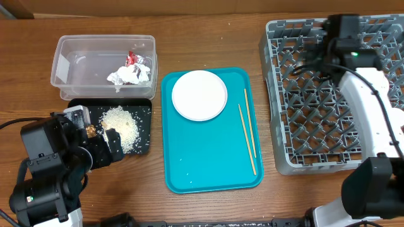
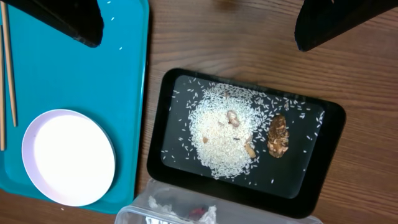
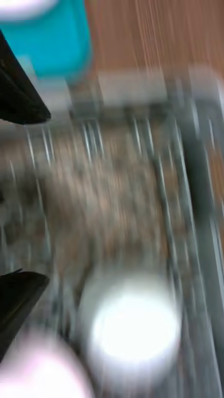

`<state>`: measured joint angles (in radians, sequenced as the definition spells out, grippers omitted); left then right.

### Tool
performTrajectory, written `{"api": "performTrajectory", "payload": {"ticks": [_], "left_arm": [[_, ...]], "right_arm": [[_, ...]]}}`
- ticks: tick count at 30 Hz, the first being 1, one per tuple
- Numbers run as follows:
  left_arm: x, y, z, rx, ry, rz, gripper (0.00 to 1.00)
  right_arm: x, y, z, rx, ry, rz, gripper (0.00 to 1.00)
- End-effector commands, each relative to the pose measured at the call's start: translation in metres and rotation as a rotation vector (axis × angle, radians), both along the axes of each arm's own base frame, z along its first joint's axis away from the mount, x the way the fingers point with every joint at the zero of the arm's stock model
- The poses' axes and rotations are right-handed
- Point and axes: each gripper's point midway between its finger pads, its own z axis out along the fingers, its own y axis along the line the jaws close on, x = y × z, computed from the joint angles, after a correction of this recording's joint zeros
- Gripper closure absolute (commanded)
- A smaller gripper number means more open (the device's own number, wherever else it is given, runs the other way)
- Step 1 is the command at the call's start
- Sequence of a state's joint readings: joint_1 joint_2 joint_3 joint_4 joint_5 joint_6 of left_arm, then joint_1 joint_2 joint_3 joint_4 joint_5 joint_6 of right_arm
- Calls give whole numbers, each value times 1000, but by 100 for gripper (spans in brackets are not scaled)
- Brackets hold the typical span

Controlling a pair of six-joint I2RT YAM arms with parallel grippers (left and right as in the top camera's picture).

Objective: Sort waste into correct bins and load items into the dishwasher
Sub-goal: 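Reach right gripper to the white plate edge and grasp, then lift the white plate with right gripper toward the dish rack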

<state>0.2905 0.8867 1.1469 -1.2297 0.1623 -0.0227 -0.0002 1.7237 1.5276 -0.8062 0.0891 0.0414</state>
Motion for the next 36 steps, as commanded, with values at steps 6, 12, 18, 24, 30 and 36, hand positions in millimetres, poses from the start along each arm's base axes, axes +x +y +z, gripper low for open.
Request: {"api": "performTrajectory", "payload": {"ticks": [6, 12, 18, 24, 30, 36], "left_arm": [[0, -1, 2, -13, -11, 5, 0], [0, -1, 2, -13, -11, 5, 0], [0, -1, 2, -13, -11, 5, 0], [0, -1, 2, -13, -11, 5, 0], [0, -1, 2, -13, -11, 5, 0], [0, -1, 2, -13, -11, 5, 0]], "right_arm": [[-28, 151, -14, 314, 79, 349, 18], [-37, 201, -49, 305, 158, 423, 16], [-40, 226, -96, 257, 237, 383, 18], [-46, 235, -150, 250, 346, 341, 30], [-49, 234, -171, 256, 391, 297, 59], [-47, 235, -170, 260, 385, 295, 83]]}}
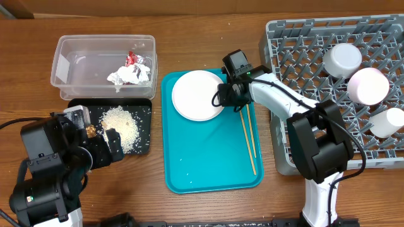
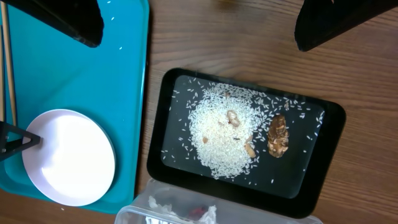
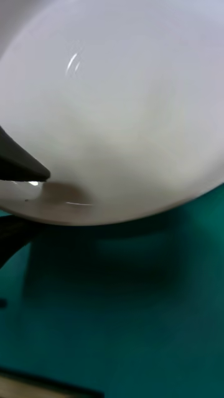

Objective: Sort waste into correct bins and load items into the dishwasher
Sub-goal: 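Lift the white plate with right gripper toward the dish rack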

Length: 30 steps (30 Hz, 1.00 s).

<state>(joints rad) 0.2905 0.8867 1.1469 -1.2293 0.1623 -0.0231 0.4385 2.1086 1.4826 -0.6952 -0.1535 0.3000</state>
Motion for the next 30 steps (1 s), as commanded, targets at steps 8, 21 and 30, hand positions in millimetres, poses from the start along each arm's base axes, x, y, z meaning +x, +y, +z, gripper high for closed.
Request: {"api": "performTrajectory", "payload": {"ticks": [8, 21, 30], "left_arm": [[0, -1, 2, -13, -11, 5, 0], [0, -1, 2, -13, -11, 5, 0], [0, -1, 2, -13, -11, 5, 0]], "right_arm": [[-1, -2, 2, -3, 7, -14, 96], [55, -64, 129, -299, -377, -199, 96], [90, -148, 286, -750, -871, -412, 96]]}}
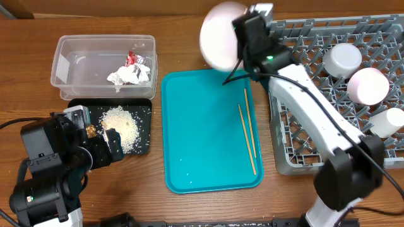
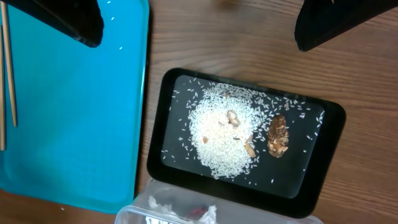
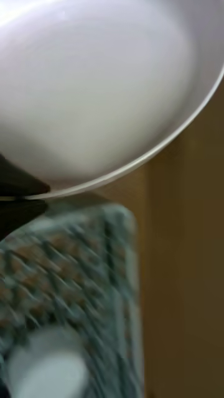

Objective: Sort waste into correct bins and load items into the dishwasher
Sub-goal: 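Lift the white plate with right gripper toward the dish rack, then lower the white plate upright into the rack slot and release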

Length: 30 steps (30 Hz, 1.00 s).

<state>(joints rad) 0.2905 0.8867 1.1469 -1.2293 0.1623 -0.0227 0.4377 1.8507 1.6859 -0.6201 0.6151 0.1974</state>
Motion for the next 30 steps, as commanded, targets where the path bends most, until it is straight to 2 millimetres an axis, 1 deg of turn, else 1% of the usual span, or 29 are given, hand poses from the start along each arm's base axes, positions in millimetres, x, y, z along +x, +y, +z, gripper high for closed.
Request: {"api": "performTrajectory", "payload": {"ticks": [1, 2, 4, 5, 6, 7, 10, 12, 13, 17, 20, 22, 25, 30], "left_arm": [[0, -1, 2, -13, -11, 5, 0], [0, -1, 2, -13, -11, 5, 0], [0, -1, 2, -13, -11, 5, 0], [0, -1, 2, -13, -11, 5, 0], [0, -1, 2, -13, -11, 5, 0], [0, -1, 2, -13, -11, 5, 0], [0, -1, 2, -13, -11, 5, 0], [0, -1, 2, -13, -11, 5, 0], [0, -1, 2, -13, -11, 5, 0], [0, -1, 2, -13, -11, 5, 0], [0, -1, 2, -13, -11, 5, 0], [0, -1, 2, -13, -11, 5, 0], [0, -1, 2, -13, -11, 5, 0], [0, -1, 2, -13, -11, 5, 0]], "right_arm": [[-2, -62, 68, -336, -138, -200, 96], [0, -74, 81, -388, -164, -244, 96], [4, -94, 96, -460, -178, -279, 96], [7, -107, 102, -505, -169, -286, 96], [8, -118, 103, -537, -150, -291, 96], [8, -126, 103, -563, -130, -294, 96], [5, -160, 97, -623, -47, -325, 96], [0, -185, 89, -622, 0, -361, 96], [-1, -194, 82, -608, 23, -359, 96], [-3, -210, 51, -528, 113, -300, 96], [-11, -227, 34, -473, 143, -361, 96], [-14, -234, 21, -462, 168, -382, 96], [-18, -236, 2, -469, 207, -380, 96], [-23, -235, -19, -419, 212, -403, 96]]}}
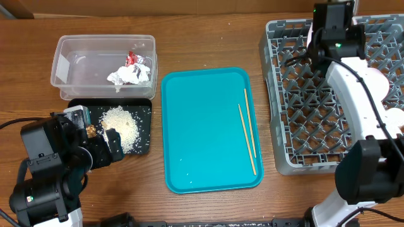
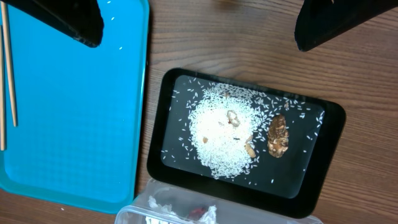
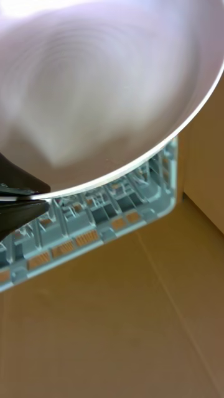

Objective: Sort waste into correct bins and load items into the dishwasher
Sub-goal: 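Lower the white plate upright into the rack slot and release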

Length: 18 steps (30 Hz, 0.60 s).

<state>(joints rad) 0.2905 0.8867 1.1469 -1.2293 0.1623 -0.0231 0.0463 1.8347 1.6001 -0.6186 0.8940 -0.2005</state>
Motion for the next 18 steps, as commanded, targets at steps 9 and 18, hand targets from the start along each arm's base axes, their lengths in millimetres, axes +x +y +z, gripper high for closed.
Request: {"api": "performTrajectory", "payload": {"ticks": [9, 18], "left_arm": [[0, -1, 2, -13, -11, 5, 0], [0, -1, 2, -13, -11, 5, 0]], "right_arm": [[-5, 37, -50, 259, -23, 0, 96], [-10, 99, -77, 440, 94, 158, 65]]}}
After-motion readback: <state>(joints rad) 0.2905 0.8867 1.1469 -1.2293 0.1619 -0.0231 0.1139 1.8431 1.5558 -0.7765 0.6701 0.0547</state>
